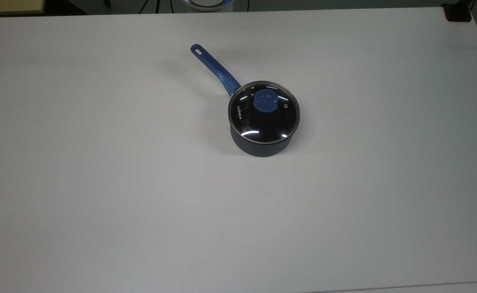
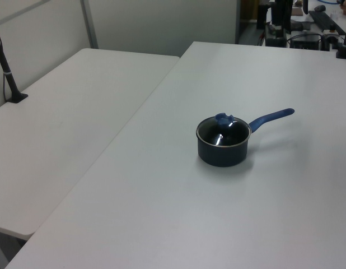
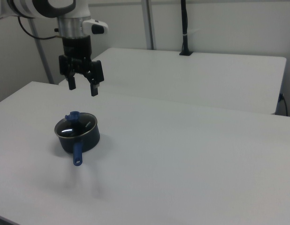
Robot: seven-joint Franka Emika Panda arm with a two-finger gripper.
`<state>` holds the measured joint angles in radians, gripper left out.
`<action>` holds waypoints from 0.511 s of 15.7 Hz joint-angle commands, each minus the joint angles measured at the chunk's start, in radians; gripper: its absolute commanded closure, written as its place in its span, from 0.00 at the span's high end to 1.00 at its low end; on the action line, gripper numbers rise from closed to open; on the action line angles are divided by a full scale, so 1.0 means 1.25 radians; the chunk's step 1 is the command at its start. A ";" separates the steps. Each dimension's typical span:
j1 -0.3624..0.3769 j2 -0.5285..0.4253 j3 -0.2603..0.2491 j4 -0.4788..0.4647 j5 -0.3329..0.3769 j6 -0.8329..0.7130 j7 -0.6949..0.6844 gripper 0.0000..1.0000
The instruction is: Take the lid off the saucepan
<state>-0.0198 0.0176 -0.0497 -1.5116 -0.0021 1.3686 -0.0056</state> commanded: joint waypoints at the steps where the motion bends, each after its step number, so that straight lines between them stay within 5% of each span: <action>1: 0.012 0.008 0.002 -0.015 0.013 0.088 0.198 1.00; 8: 0.004 0.004 0.103 -0.112 0.014 0.195 0.447 1.00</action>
<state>-0.0164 0.0446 0.0305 -1.5641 -0.0005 1.5347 0.4131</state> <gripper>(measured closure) 0.000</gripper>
